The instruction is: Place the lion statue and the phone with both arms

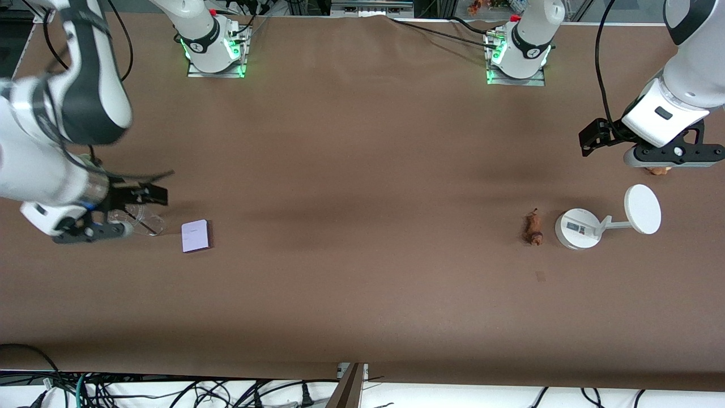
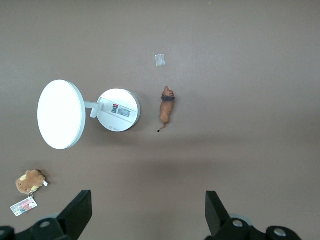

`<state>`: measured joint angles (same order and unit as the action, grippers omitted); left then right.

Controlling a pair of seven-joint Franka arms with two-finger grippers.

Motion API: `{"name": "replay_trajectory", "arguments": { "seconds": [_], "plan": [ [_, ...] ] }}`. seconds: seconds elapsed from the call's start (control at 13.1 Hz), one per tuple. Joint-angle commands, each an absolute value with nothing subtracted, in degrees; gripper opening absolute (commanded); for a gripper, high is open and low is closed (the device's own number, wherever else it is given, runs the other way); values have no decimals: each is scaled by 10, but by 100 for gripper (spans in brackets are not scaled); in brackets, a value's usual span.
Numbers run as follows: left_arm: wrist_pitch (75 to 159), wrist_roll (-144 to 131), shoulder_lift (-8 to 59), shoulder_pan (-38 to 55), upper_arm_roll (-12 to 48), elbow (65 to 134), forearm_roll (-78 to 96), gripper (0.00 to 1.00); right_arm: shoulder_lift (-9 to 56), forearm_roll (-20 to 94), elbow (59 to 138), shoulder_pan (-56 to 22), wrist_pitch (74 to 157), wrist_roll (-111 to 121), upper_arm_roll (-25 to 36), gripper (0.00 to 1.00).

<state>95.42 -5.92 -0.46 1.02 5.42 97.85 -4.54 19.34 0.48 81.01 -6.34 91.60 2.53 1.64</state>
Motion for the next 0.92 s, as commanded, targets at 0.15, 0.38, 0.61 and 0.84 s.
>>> {"name": "replay_trajectory", "arguments": {
  "seconds": [0.15, 0.38, 0.61, 0.84],
  "plan": [
    [941, -45, -4, 11, 52, 968, -38, 100, 154, 5, 736, -61, 777, 22, 21, 99],
    [941, -45, -4, 11, 52, 968, -38, 100, 131, 4, 740, -61, 767, 21, 18, 99],
    [941, -45, -4, 11, 52, 968, -38, 100, 132, 4, 740, -62, 764, 20, 15, 99],
    [941, -45, -4, 11, 52, 968, -38, 100, 131, 3, 741, -62, 751, 21, 16, 99]
  ]
}}
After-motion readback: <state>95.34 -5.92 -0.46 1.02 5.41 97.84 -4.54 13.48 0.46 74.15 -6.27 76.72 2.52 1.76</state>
